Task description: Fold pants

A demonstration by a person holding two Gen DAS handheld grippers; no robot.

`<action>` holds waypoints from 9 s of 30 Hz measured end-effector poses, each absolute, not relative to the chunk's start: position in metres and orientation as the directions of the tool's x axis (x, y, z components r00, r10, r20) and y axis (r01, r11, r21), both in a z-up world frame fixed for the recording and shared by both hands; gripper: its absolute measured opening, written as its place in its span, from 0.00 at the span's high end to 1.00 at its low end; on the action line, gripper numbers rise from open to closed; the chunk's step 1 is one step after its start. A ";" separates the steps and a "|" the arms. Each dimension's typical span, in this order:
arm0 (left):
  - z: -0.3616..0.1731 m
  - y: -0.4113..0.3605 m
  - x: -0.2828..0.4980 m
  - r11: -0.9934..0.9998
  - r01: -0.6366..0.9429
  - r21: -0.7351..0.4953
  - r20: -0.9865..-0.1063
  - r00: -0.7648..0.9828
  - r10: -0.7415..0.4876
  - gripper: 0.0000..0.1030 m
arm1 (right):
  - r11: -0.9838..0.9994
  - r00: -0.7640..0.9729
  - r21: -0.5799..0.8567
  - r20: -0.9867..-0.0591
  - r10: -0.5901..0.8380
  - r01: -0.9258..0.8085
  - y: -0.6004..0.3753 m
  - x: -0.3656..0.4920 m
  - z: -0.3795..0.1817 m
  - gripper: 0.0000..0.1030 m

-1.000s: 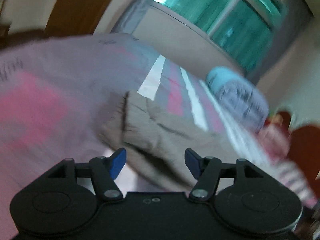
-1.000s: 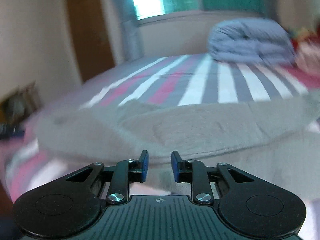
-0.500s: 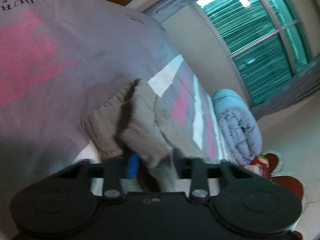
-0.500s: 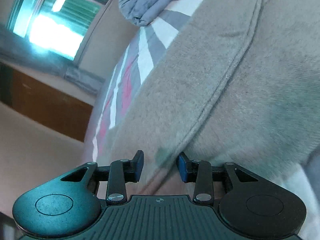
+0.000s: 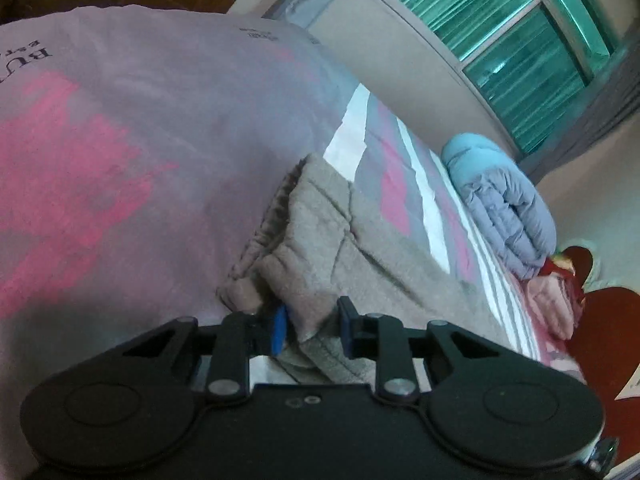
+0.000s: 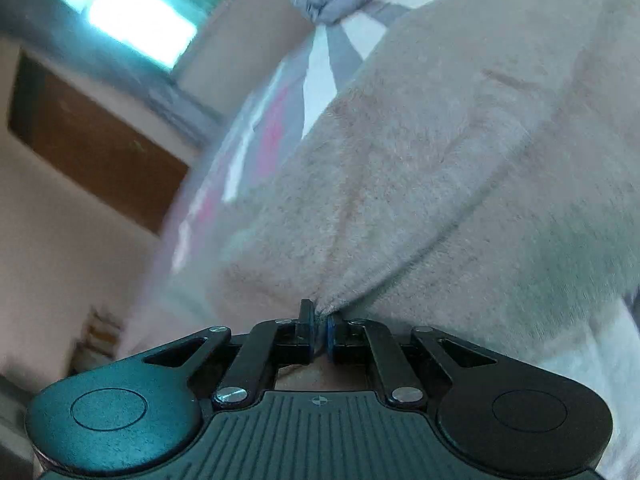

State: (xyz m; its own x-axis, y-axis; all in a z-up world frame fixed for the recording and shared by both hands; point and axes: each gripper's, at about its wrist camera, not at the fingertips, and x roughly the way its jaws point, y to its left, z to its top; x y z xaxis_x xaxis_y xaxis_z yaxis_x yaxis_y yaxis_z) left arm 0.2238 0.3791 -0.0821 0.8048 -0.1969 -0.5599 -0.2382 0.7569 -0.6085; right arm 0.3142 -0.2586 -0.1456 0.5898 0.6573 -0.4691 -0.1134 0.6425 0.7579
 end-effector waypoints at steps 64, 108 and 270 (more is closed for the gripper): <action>-0.081 0.245 0.225 0.857 -0.389 -0.337 -0.711 0.702 0.039 0.12 | 0.579 0.815 0.775 -0.492 0.305 0.251 -0.529 0.347 -0.117 0.97; -0.083 0.243 0.223 0.864 -0.378 -0.332 -0.701 0.712 0.042 0.11 | 0.354 0.909 0.886 -0.378 0.174 0.300 -0.609 0.189 -0.138 0.91; -0.041 0.311 0.215 0.828 -0.379 -0.412 -0.518 0.845 0.129 0.96 | 0.662 0.901 0.720 -0.405 0.156 0.209 -0.525 0.180 -0.096 0.89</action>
